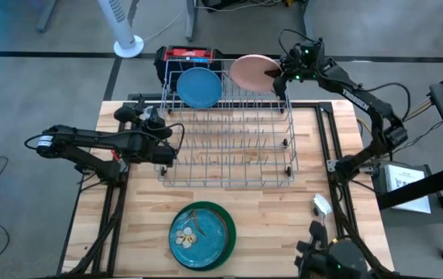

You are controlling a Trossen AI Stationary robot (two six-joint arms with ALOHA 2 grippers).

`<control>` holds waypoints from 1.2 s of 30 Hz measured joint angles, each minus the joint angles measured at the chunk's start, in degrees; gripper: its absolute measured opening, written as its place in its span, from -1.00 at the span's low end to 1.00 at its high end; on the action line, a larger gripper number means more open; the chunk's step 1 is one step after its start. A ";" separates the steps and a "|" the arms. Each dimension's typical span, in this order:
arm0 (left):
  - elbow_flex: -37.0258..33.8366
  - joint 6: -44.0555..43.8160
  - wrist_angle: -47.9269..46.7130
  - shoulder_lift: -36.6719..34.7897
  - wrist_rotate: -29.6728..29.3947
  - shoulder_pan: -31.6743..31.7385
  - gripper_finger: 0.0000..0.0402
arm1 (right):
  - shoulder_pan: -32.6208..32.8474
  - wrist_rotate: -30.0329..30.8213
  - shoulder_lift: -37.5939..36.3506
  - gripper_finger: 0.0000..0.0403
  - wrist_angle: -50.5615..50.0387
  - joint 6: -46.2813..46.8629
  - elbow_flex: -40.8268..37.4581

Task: Sort dishes
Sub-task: Put the light pink plate into the dish rack

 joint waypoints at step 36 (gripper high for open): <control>0.04 -2.81 2.19 0.00 0.04 0.21 0.04 | -3.02 -2.02 11.24 -0.87 -2.50 -9.08 0.57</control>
